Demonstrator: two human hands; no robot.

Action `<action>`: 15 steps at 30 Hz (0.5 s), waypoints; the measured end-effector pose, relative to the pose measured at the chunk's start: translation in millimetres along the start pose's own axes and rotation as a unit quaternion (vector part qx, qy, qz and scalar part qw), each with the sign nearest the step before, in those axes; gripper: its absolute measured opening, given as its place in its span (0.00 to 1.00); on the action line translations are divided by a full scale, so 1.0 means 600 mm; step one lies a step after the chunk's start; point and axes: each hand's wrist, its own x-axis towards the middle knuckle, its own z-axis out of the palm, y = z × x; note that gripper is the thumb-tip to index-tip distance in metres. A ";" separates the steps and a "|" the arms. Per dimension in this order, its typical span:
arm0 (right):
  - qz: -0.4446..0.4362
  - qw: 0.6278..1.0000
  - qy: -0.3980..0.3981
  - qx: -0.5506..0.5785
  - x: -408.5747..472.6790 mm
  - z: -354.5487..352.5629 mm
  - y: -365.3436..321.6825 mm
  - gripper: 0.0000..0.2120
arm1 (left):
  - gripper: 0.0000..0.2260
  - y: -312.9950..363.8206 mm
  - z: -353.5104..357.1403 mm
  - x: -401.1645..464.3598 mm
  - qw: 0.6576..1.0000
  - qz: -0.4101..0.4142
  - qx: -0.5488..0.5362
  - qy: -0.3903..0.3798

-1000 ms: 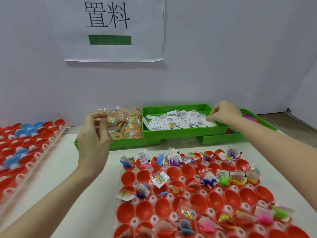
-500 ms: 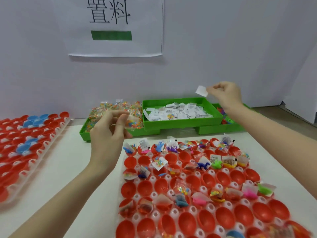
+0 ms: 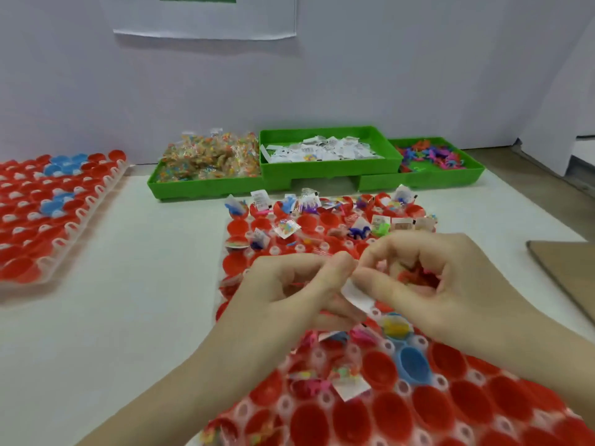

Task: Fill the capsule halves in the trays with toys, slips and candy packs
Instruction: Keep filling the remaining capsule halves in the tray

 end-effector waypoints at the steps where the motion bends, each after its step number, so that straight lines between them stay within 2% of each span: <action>1: -0.007 1.000 0.006 -0.007 -0.011 0.003 -0.001 0.04 | 0.15 0.001 0.005 -0.009 1.000 0.001 0.004 -0.007; 5: -0.025 0.998 0.035 -0.042 -0.039 0.006 -0.001 0.05 | 0.07 -0.005 0.014 -0.027 0.997 0.042 0.065 -0.017; 7: -0.005 1.000 0.028 0.001 -0.048 0.004 0.001 0.03 | 0.11 -0.017 0.012 -0.026 0.990 0.061 0.123 0.007; 11: 0.070 0.983 -0.036 0.168 -0.071 -0.005 0.012 0.12 | 0.11 -0.033 0.019 -0.022 0.968 0.086 0.236 0.023; 15: 0.083 0.980 0.008 0.178 -0.084 0.000 0.018 0.10 | 0.10 -0.051 0.031 -0.019 0.925 0.104 0.366 -0.020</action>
